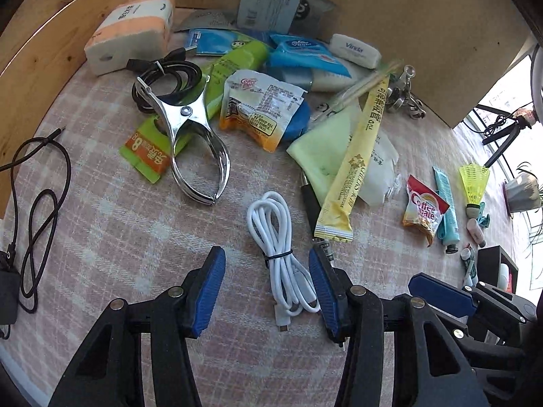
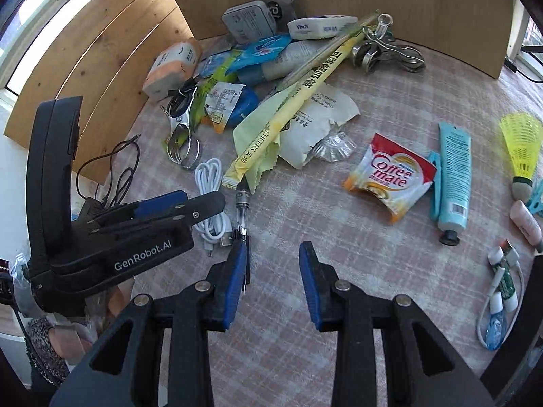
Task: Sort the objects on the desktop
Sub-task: 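Move both tools back to the table toward the white cable and pen, then grasp the white cable with the left tool while the right grasps the black pen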
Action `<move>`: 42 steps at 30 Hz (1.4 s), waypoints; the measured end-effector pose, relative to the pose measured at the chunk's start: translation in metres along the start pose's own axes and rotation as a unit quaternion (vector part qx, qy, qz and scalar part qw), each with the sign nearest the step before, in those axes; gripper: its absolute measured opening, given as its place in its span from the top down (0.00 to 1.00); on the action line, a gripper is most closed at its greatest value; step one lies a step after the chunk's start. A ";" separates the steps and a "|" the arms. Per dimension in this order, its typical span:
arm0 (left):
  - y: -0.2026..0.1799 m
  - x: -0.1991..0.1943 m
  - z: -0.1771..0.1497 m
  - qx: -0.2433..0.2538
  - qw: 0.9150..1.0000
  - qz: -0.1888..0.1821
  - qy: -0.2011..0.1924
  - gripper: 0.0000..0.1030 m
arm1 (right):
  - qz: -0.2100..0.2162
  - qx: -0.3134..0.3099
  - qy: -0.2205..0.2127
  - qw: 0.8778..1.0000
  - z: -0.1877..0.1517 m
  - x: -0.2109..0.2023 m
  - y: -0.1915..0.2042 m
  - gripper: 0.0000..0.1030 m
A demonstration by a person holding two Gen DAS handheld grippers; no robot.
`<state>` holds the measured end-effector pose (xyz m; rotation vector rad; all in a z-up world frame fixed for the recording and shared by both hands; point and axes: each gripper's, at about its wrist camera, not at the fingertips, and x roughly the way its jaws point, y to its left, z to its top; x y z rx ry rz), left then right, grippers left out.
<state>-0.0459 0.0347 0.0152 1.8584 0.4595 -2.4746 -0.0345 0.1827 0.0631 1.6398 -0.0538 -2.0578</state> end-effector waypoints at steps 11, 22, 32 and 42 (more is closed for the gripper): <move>0.007 0.000 0.000 0.013 1.000 0.014 -0.011 0.71 | -0.008 -0.022 0.025 0.999 0.013 0.035 0.016 0.69; 0.004 0.001 0.001 0.006 1.000 0.004 -0.005 0.69 | -0.077 -0.081 0.011 0.994 0.015 0.046 0.035 0.80; -0.013 -0.002 -0.029 0.059 0.997 0.038 -0.041 0.79 | -0.069 -0.068 0.027 0.995 -0.012 0.026 0.000 0.89; 0.009 -0.024 -0.043 0.026 0.999 -0.024 -0.022 0.82 | -0.049 0.006 0.007 0.999 -0.038 -0.006 -0.037 0.89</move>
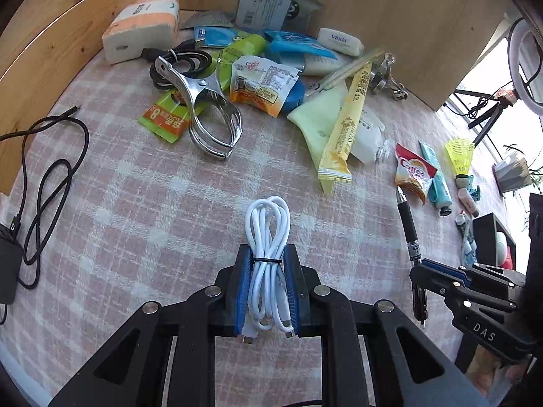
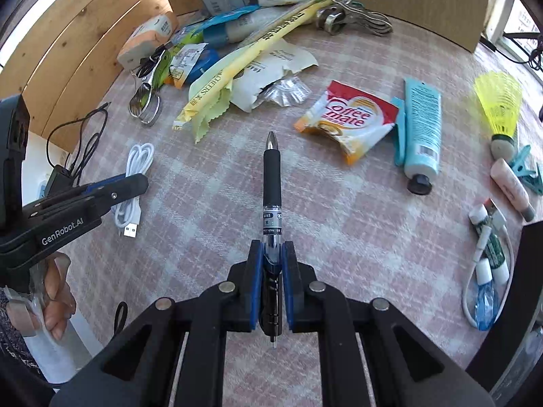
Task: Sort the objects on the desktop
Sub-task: 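Grasp the white cable with the left tool while the right grasps the black pen, then carry the cable and pen into the tray and open both tools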
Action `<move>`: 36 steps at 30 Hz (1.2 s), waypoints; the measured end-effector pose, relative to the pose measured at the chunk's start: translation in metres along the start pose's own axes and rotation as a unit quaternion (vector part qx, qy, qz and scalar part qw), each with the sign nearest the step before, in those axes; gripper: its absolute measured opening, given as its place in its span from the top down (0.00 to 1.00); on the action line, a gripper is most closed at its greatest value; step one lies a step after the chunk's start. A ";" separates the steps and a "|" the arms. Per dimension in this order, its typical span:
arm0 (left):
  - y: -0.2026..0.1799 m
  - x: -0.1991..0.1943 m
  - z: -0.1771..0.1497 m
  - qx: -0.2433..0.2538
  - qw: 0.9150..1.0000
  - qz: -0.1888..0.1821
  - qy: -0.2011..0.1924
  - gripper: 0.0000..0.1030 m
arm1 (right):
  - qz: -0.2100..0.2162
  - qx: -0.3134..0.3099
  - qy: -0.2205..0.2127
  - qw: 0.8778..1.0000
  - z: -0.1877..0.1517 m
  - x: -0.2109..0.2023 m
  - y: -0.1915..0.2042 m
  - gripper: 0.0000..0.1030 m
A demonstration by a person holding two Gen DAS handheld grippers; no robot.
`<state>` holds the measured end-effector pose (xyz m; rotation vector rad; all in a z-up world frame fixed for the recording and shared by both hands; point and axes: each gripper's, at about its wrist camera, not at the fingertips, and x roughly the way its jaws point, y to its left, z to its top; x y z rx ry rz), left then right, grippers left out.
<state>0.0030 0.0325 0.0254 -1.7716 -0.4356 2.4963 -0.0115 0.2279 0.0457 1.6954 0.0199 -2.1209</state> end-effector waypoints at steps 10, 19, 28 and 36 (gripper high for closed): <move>-0.075 -0.018 0.004 0.075 0.996 -0.040 -0.010 0.82 | -0.018 0.050 -0.049 0.997 -0.028 -0.056 -0.040 0.89; -0.182 -0.015 -0.021 0.191 0.978 -0.084 0.022 0.82 | -0.066 0.146 -0.101 0.982 -0.090 -0.124 -0.128 0.89; -0.303 -0.020 -0.065 0.325 0.934 -0.142 0.050 0.82 | -0.133 0.260 -0.143 0.946 -0.170 -0.189 -0.212 0.89; -0.374 -0.026 -0.123 0.420 0.889 -0.168 0.077 0.82 | -0.164 0.334 -0.141 0.917 -0.229 -0.210 -0.253 0.89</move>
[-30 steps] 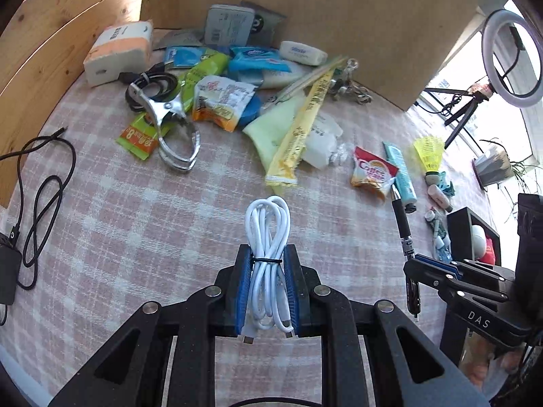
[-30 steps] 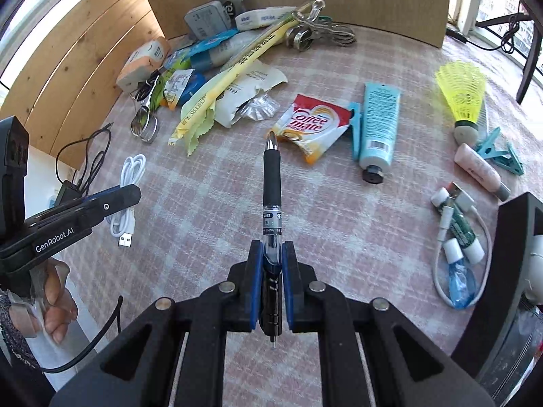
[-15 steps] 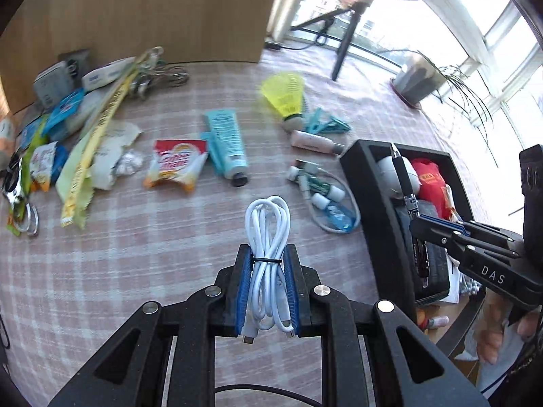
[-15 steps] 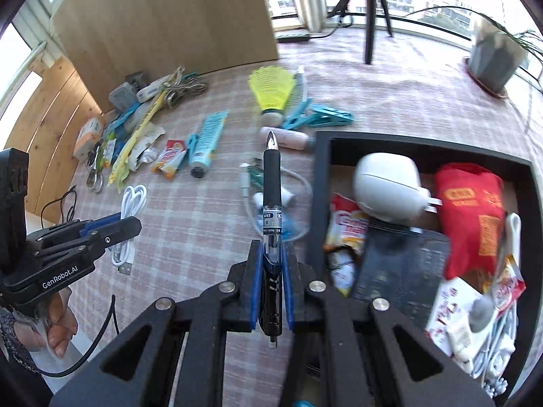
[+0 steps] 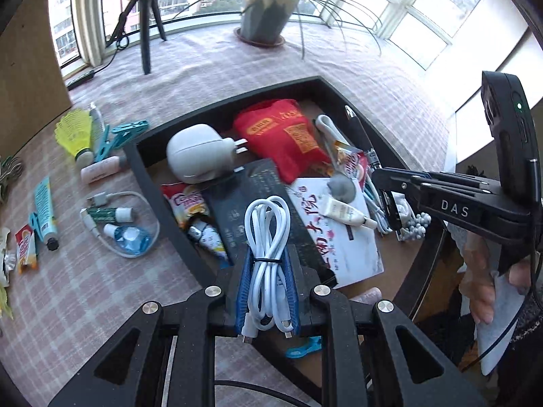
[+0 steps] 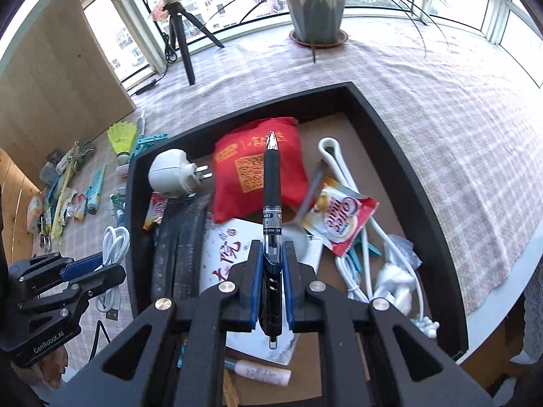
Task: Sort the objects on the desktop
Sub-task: 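Carry the cable and pen into the tray and open both tools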
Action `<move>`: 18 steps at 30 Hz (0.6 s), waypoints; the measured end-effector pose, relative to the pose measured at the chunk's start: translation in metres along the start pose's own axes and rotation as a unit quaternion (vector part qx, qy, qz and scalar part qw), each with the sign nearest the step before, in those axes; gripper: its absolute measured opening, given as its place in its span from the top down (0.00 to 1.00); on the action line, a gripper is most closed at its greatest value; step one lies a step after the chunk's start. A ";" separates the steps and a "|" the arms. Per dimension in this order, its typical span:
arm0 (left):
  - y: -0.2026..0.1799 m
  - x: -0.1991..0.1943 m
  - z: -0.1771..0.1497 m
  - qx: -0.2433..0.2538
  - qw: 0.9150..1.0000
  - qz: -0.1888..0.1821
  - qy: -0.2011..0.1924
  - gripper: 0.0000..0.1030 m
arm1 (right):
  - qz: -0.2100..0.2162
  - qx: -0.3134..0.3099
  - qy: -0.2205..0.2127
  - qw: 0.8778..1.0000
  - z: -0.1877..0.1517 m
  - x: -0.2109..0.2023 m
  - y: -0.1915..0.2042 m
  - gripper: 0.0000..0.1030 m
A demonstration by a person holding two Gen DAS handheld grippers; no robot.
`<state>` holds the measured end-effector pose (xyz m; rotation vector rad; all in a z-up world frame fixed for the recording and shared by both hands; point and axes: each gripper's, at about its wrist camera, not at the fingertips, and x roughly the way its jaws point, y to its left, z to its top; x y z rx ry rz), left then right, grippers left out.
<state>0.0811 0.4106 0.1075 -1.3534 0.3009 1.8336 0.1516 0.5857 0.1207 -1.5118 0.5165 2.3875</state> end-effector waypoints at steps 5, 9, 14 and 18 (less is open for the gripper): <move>-0.039 0.015 0.001 0.047 0.999 0.000 0.018 0.82 | -0.008 0.027 -0.004 1.000 -0.006 -0.006 -0.022 0.89; -0.060 0.022 -0.002 0.074 0.997 0.004 0.027 0.82 | -0.010 0.039 -0.002 0.999 -0.010 -0.008 -0.032 0.89; -0.069 0.023 -0.004 0.082 0.996 0.017 0.030 0.69 | -0.012 0.043 0.003 0.999 -0.011 -0.011 -0.035 0.87; -0.068 0.014 -0.003 0.079 0.997 0.022 0.016 0.59 | -0.011 0.033 -0.005 0.999 -0.008 -0.015 -0.028 0.77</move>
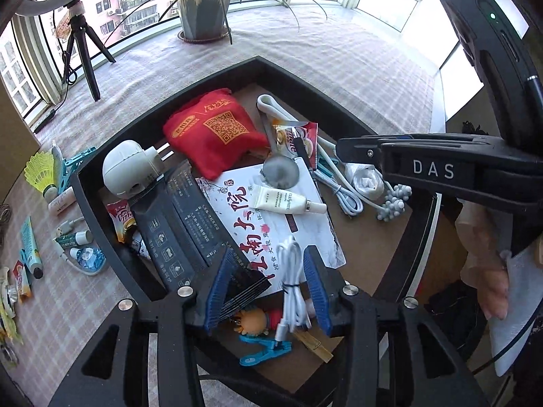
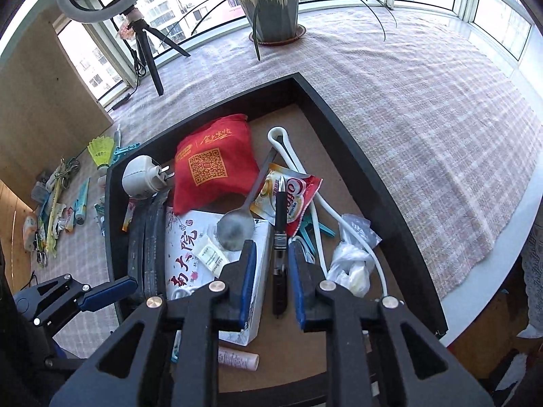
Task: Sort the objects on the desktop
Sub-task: 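Carry the cable and pen into the tray and open both tools, then move both open tools back over the table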
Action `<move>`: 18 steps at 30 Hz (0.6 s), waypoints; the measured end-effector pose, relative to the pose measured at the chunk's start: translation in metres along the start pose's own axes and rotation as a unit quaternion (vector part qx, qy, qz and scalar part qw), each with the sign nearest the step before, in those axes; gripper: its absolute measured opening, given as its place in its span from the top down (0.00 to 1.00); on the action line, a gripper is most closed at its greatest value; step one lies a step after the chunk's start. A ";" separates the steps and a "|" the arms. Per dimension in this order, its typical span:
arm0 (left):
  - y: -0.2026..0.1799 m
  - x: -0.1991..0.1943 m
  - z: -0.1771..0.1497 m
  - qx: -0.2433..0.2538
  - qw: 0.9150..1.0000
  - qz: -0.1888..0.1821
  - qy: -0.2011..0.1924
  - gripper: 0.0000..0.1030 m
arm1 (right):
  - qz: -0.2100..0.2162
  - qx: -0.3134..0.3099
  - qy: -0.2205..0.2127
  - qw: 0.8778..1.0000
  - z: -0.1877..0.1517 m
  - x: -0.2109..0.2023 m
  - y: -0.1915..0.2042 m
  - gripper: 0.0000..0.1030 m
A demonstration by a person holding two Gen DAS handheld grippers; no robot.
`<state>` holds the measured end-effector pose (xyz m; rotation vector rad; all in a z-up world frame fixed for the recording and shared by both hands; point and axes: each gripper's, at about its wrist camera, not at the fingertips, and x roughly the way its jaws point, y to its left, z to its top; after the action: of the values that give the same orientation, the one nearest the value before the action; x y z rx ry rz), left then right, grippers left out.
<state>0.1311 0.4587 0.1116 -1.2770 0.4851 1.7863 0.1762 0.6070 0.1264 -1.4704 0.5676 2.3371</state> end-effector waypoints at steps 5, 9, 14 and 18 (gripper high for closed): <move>0.008 -0.010 0.000 -0.011 1.000 0.011 -0.011 0.59 | 0.008 -0.013 0.001 1.000 0.003 -0.001 0.012 0.77; 0.021 -0.017 -0.003 -0.023 0.999 0.015 -0.016 0.59 | 0.015 -0.022 0.002 1.000 0.005 -0.001 0.021 0.77; 0.044 -0.034 -0.004 -0.042 0.997 0.048 -0.035 0.59 | 0.025 -0.037 0.000 0.999 0.009 -0.002 0.037 0.76; 0.072 -0.050 -0.005 -0.073 0.994 0.062 -0.049 0.49 | 0.038 -0.044 -0.008 0.998 0.017 -0.004 0.053 0.76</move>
<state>0.0797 0.3944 0.1426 -1.2742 0.3924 2.0093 0.1399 0.5687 0.1446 -1.4912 0.5309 2.4594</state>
